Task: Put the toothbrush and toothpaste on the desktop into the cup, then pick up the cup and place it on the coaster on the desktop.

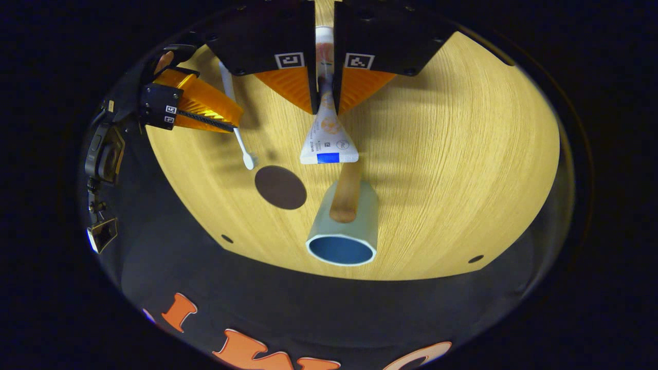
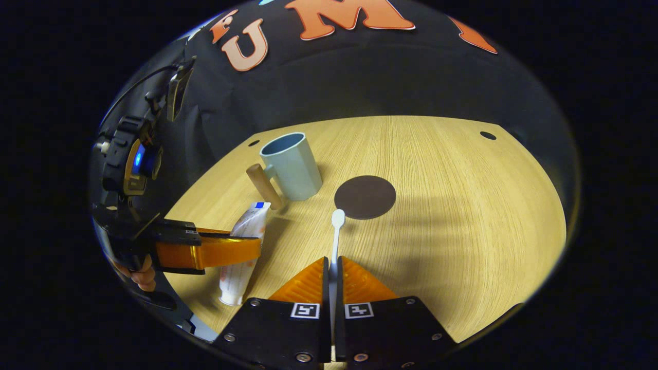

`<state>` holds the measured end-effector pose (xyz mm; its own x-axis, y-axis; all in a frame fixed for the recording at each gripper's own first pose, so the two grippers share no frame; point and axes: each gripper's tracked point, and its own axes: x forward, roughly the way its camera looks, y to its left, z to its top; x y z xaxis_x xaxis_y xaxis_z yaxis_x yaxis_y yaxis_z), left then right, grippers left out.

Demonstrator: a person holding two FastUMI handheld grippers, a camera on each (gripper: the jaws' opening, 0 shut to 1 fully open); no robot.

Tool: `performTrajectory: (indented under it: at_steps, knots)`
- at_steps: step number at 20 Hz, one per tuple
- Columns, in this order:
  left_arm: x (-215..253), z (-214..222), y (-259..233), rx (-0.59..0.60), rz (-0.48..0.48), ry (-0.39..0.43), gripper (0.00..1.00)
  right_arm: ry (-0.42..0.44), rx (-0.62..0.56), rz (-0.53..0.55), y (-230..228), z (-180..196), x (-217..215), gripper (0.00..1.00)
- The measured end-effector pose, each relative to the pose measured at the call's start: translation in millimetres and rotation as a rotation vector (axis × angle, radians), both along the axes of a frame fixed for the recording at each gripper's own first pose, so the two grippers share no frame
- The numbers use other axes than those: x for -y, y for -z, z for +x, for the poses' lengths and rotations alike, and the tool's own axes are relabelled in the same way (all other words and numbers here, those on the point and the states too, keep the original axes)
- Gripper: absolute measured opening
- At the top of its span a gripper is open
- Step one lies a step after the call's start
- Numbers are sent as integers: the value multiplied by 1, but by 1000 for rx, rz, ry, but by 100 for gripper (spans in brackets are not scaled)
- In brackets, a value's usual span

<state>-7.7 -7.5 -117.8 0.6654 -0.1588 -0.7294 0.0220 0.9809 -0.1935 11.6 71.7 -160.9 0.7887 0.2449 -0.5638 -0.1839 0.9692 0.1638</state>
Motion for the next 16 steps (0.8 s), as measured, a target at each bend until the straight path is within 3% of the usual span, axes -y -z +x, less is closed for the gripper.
performTrajectory:
  at_steps: [11,16]
  knots:
    - [-20,23,-20,311,-47,33,11,5,192,57,-67,-8,15,4]
    - [-38,22,-57,442,-58,22,11,14,253,101,-91,-4,22,4]
